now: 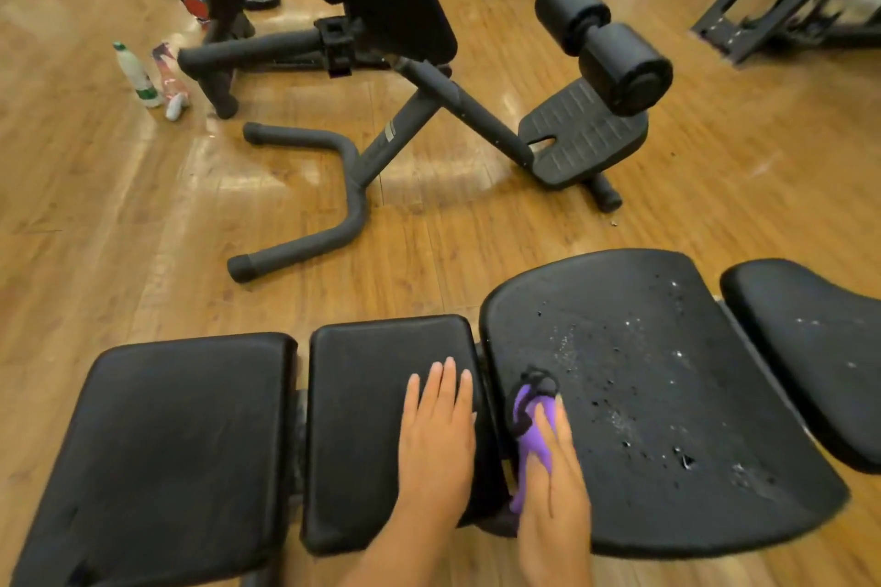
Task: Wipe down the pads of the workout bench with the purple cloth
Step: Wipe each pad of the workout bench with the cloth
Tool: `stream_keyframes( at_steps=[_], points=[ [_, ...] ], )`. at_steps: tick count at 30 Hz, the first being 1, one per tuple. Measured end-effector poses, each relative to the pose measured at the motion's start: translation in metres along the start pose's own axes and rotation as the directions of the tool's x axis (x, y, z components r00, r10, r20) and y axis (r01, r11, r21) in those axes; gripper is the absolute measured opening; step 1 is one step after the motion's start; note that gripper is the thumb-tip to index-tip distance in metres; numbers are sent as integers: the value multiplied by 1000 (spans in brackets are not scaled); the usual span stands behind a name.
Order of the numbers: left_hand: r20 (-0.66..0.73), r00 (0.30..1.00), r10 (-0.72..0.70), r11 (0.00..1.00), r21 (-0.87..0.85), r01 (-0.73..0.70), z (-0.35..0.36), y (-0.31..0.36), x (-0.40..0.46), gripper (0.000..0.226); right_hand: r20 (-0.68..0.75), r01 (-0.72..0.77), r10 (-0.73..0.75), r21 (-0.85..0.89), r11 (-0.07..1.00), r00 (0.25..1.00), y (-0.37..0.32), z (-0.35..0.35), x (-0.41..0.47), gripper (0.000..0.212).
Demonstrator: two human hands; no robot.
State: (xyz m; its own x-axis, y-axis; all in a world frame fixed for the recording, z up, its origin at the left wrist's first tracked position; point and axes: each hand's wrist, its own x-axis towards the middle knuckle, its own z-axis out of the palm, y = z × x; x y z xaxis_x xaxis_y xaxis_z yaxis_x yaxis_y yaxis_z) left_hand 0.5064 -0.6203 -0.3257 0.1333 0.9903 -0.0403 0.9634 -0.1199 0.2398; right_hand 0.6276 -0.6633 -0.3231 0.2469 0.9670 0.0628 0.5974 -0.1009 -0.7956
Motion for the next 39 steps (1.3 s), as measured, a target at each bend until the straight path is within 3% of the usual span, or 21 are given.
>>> stream_keyframes(
  at_steps=[2, 5, 7, 10, 12, 15, 19, 23, 27, 39],
  points=[
    [35, 999, 5, 1000, -13, -5, 7, 14, 1, 50, -101, 30, -29, 3, 1000, 994, -10, -23, 23, 53],
    [40, 999, -16, 1000, -8, 17, 12, 17, 0, 51, 82, 174, -154, -378, 909, 985, 8, -49, 38, 59],
    [36, 999, -21, 1000, 3, 21, 14, 16, -1, 51, 248, 269, -159, -514, 815, 956, 33, -54, 32, 61],
    [56, 998, -21, 1000, 8, 21, 16, 16, 0, 52, 489, 449, -174, -530, 719, 855, 57, -51, 10, 61],
    [68, 998, -13, 1000, 20, 12, 17, 17, 0, 52, 526, 490, -173, -553, 674, 833, 62, -48, 4, 61],
    [66, 998, -8, 999, 52, 4, 21, 19, -1, 53, 493, 457, -133, -626, 632, 860, 60, -40, 11, 59],
    [73, 995, -62, 998, 31, 60, 24, 24, -1, 54, 446, 378, -83, -630, 679, 891, 46, -27, 51, 51],
    [-42, 995, -89, 996, -6, 89, 33, 27, 2, 58, 470, 407, -93, -629, 663, 878, 40, -17, 103, 51],
    [-42, 988, -151, 988, -30, 150, 32, 29, 4, 65, 470, 439, -141, -617, 653, 871, 40, -8, 134, 52],
    [-108, 976, -190, 980, 41, 196, 23, 33, 1, 67, 652, 633, -264, -430, 643, 711, 74, -60, 30, 59]
  ],
)
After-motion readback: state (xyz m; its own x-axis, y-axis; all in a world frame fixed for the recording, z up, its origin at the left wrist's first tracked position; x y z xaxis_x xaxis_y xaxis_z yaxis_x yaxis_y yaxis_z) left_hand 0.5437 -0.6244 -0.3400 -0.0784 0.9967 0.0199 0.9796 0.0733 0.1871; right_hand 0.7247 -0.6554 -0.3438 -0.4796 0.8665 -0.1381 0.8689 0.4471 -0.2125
